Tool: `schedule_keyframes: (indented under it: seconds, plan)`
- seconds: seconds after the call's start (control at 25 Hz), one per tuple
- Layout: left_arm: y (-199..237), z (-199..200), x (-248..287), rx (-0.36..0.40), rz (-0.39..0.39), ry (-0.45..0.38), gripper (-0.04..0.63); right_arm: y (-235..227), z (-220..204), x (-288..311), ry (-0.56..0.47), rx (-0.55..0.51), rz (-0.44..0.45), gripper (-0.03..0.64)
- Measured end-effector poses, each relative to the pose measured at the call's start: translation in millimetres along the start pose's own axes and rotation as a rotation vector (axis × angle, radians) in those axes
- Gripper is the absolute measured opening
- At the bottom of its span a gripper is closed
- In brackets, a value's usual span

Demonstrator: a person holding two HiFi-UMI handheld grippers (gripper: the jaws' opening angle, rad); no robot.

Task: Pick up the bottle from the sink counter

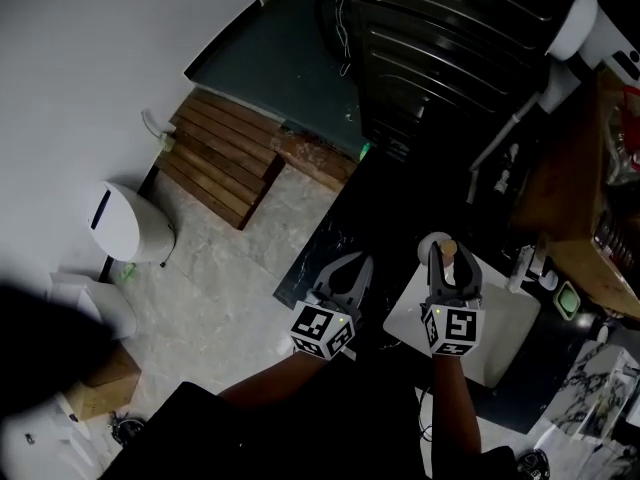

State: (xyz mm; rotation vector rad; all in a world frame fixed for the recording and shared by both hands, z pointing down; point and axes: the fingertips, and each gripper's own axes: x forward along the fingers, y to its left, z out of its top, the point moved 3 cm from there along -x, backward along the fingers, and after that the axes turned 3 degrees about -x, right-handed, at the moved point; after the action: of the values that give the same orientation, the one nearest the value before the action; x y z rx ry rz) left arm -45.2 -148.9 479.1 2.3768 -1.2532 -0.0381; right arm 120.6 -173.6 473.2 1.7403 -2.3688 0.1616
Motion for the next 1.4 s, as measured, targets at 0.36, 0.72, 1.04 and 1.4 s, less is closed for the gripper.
schedule_keyframes:
  seconds: [0.36,0.72,1.04,1.4]
  plan:
    - [-28.3,1.3,-3.2,0.036,-0.085,0.005,0.012,11.6,13.0,-48.2,-0.004,-0.015,-0.08,0.16]
    - [-45.4,20.9,16.8,0.091,-0.176,-0.016,0.012,0.9,28.8,-93.2,-0.045,0.003,-0.209,0.16]
    - [-78.0,11.5,29.8,0.101,-0.283,0.023,0.012,-28.4,31.6,-136.6,-0.038,0.008,-0.362,0.16]
    - [-133.8,-2.2,42.1,0.164,-0.432,0.045,0.012,-49.6,13.4,-175.1,-0.002,0.027,-0.468,0.16]
